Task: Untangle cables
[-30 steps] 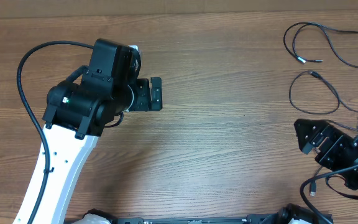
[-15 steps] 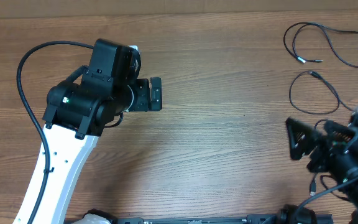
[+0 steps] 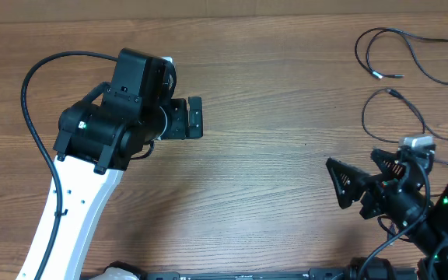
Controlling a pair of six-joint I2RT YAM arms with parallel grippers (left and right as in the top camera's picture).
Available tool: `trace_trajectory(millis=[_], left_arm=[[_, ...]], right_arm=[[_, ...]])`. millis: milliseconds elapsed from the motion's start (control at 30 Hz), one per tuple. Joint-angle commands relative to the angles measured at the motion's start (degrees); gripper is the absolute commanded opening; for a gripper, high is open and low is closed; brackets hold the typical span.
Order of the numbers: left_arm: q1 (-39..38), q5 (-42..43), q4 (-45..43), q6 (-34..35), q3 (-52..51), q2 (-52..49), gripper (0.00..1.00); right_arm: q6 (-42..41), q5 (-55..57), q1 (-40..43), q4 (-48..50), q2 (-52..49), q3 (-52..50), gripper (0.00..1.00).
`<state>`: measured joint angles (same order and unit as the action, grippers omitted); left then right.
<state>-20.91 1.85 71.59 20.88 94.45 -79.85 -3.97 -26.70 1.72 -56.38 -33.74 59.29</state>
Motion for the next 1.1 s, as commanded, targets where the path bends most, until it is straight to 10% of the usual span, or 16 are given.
trace_trajectory(millis=[0,1067], left_arm=[[0.26,-0.57,-0.04,0.37,0.55,-0.28,1.00],[0.26,-0.57,-0.02,0.37,0.55,-0.31,1.00]], right_arm=[[2.99,0.39,-2.51,1.11,1.16,-0.15,1.00],[4.24,16.17,-3.85,34.07,29.46,-41.88,1.00]])
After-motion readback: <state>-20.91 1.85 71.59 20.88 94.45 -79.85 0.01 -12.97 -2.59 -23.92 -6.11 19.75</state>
